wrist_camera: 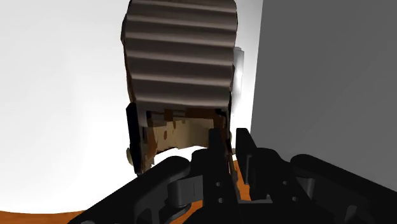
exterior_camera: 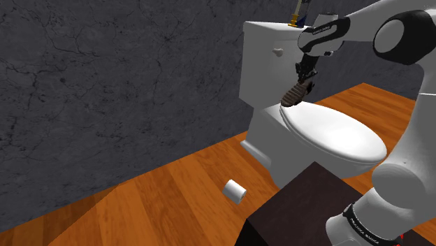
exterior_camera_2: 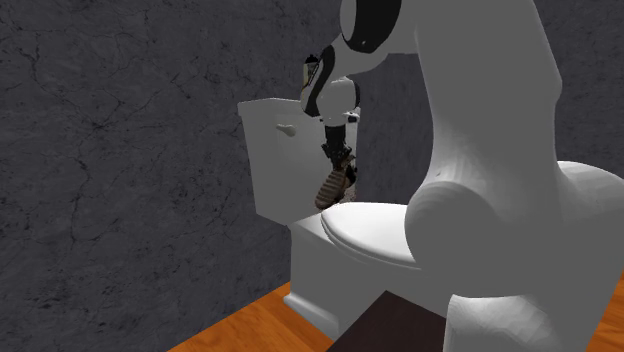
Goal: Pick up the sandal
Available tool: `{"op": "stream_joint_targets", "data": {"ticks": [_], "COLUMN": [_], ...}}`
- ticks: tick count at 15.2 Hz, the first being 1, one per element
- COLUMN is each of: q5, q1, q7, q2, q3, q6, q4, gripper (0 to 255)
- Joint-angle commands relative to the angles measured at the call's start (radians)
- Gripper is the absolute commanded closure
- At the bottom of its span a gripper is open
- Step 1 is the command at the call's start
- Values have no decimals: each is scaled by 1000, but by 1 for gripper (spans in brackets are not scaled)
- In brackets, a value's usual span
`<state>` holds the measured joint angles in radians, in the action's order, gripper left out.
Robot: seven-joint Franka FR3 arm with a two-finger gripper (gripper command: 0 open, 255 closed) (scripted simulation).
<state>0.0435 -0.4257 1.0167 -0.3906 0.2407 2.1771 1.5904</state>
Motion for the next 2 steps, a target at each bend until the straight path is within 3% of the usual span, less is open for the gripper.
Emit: {"op": "stream_joint_targets", "data": {"ticks": [1, 2], "q5": [0, 0], "q1": [0, 0], "q7": [-1, -1], "q2": [1, 1], "q3": [0, 0], "q6": [-19, -19], "q4": [-18, -18], "gripper": [255, 255]}}
